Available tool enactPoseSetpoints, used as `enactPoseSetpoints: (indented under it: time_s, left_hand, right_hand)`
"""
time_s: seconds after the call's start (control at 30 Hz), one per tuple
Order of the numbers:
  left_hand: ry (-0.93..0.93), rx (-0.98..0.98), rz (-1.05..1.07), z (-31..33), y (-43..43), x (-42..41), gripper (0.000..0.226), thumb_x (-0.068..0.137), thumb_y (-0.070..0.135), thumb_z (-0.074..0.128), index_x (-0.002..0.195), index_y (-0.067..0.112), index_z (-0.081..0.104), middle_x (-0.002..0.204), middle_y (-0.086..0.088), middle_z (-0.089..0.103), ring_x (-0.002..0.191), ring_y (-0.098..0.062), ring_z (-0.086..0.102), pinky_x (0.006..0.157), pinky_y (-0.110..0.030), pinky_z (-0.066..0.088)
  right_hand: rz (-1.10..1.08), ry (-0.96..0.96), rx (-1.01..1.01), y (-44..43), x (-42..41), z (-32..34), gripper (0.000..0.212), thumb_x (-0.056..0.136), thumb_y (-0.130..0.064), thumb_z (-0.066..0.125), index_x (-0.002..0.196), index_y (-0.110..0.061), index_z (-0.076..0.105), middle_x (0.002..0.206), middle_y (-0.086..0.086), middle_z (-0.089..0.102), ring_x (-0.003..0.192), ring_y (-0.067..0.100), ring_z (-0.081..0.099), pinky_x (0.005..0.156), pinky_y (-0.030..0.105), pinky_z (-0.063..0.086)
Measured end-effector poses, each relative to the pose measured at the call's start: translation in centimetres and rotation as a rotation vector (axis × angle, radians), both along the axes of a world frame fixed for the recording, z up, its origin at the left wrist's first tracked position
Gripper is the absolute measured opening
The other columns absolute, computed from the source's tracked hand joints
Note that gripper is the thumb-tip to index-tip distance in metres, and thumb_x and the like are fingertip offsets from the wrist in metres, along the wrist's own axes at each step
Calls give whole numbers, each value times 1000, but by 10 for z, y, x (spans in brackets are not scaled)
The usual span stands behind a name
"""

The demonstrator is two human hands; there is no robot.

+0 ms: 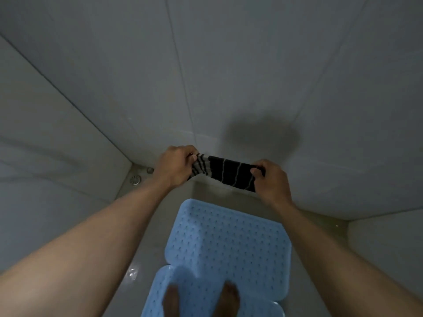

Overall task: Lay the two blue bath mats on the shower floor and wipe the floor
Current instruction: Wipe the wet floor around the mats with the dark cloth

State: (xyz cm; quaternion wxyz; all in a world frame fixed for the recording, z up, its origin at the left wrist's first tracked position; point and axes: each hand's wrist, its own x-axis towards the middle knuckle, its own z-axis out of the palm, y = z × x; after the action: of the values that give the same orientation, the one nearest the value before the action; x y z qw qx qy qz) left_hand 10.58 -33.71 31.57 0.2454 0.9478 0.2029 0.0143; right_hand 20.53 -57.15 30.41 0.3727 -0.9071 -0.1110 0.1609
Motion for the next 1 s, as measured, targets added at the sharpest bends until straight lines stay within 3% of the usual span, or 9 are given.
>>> enactPoseSetpoints:
  time_s: [0.23,0.47,0.53,0.67,0.8,0.87,0.9,1.0]
  left_hand:
    - [-17,-46,31,-183,37,18,16,98,17,48,95,13,63,91,-9,68,86,-27,60,71,-34,42]
    - [1,-46,-46,-394,83,29,16,99,14,47,100,10,63,94,-14,67,88,-29,61,65,-24,27]
    - [52,-89,-13,-442,94,33,17,98,13,47,100,14,65,93,-10,67,86,-26,60,66,-23,30]
    - [234,-152,0,-519,126,44,16,94,13,51,94,17,67,91,-4,66,87,-23,61,68,-24,40]
    - [337,-85,-5,-594,142,56,14,93,24,53,90,27,66,98,-4,70,95,-27,63,79,-32,48]
    - [201,116,-15,-628,142,60,19,95,28,50,101,24,67,102,-5,70,102,-30,59,85,-37,45]
    - [86,211,-26,-642,140,61,20,95,27,49,103,21,67,102,-6,69,104,-32,56,85,-39,42]
    - [-173,281,-26,-673,126,58,9,91,19,59,96,14,65,98,-9,62,93,-35,55,76,-41,44]
  right_hand:
    - [10,26,-30,41,12,-178,23,98,-8,51,106,-17,70,105,4,70,90,15,58,78,25,46]
    - [-15,-5,-6,78,16,-397,22,99,-11,50,108,-14,70,105,7,71,95,24,65,82,36,55]
    - [0,-14,-12,87,16,-444,20,98,-10,51,105,-12,70,100,8,71,92,23,64,81,37,55]
    - [54,69,-48,110,20,-523,19,95,-11,54,101,-12,72,90,2,67,82,16,60,76,24,48]
    - [69,79,-144,129,37,-595,18,92,-11,52,86,-6,68,84,8,69,74,20,62,65,28,48]
    - [62,-26,-206,139,44,-616,15,89,-6,51,89,-4,66,89,13,68,75,24,61,64,31,48]
    - [65,-168,-282,143,46,-623,16,85,-5,54,97,-5,66,95,14,67,81,28,61,69,35,49]
    - [79,-496,-481,155,38,-643,40,73,-10,68,112,-9,62,109,18,60,95,39,58,77,45,46]
